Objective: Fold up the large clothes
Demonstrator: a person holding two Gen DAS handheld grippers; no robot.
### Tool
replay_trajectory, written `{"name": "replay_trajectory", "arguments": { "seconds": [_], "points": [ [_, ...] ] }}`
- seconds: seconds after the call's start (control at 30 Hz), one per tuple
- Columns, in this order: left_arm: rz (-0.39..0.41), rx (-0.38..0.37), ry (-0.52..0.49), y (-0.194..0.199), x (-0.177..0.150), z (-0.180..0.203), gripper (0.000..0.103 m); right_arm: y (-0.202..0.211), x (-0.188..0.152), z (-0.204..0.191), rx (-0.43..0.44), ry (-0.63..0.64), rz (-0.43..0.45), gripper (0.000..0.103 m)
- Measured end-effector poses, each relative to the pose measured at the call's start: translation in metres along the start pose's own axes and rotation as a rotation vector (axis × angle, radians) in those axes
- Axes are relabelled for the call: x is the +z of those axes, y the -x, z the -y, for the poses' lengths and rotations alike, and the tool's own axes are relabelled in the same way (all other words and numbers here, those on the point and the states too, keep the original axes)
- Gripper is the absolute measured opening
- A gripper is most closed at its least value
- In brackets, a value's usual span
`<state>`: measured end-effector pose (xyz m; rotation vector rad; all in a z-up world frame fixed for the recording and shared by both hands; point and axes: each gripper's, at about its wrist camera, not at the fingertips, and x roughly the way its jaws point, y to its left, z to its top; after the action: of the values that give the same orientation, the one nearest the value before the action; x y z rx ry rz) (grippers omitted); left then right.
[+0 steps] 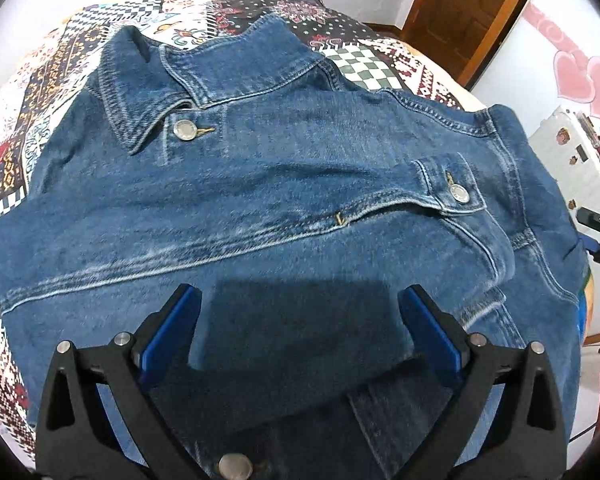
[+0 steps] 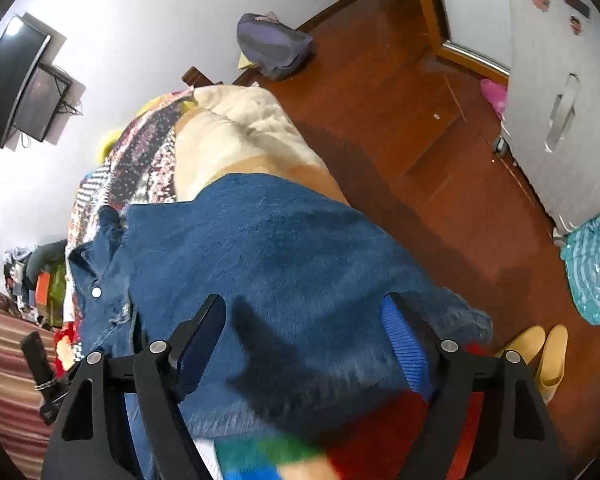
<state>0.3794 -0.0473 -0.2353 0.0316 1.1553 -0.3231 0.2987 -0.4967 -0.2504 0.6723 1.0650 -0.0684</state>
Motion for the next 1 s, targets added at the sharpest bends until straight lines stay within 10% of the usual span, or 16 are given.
{"name": "replay_trajectory", "arguments": {
  "seconds": [0.6,0.83,1.0],
  "points": [
    [0.185,0.043,0.059,0.091,-0.032,-0.034,0.102,-0.011,-0.013,0.012,0.007,-0.078,0.003,0.078],
    [0.211,0.045,0.065,0.101,-0.036,-0.032,0.102,-0.011,-0.006,-0.009,-0.006,-0.011,0.063,0.032],
    [0.252,0.053,0.065,0.115,-0.040,-0.032,0.102,0.017,-0.006,-0.046,-0.009,0.099,0.138,0.019]
  ]
}}
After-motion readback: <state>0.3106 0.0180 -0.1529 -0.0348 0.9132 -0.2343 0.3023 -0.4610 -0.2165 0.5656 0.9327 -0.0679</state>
